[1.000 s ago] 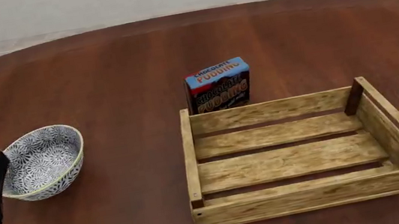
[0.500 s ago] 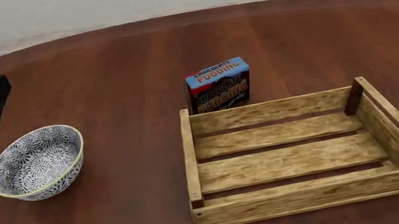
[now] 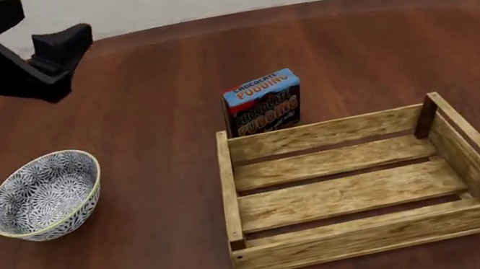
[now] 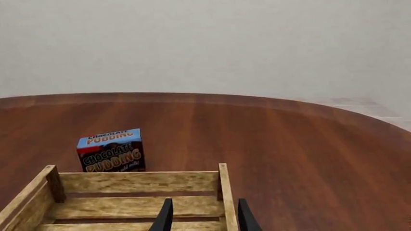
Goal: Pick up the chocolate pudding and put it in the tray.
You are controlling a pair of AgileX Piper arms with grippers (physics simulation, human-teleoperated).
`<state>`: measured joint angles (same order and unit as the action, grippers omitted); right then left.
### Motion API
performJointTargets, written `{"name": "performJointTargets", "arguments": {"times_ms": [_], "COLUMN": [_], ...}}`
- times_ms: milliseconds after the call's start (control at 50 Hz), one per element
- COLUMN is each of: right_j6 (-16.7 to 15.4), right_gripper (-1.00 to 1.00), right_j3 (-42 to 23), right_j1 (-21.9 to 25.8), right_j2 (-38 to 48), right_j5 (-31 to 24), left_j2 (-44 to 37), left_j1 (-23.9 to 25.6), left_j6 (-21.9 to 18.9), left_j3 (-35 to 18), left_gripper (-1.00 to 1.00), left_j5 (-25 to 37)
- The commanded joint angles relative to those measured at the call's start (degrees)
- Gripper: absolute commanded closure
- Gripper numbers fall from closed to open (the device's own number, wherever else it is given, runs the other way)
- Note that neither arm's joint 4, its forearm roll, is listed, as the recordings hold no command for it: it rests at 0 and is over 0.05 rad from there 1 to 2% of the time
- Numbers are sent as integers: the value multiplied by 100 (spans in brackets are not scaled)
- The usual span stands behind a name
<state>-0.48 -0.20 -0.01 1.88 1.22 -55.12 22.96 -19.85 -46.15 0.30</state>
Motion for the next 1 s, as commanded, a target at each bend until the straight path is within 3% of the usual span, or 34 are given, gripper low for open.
{"name": "performJointTargets", "arguments": {"times_ms": [20,480,540,1000], "right_j6": [-27,-51,-50,-92], "right_gripper": [-100,-100,-100,-100], "right_j3": [1,8,8,15], "right_j1": [0,-33,-38,-41], "right_j2": [28,123,144,135], "right_j5": [24,122,139,124], "left_j2": [-812,-2254,-2498,-3405], "left_j1": [384,401,159,505], "left_j6": [-250,-690,-631,-891], "left_j3": [-720,-1959,-2199,-2678], "left_gripper": [-100,-100,-100,-100], "left_j5": [192,329,347,237]}}
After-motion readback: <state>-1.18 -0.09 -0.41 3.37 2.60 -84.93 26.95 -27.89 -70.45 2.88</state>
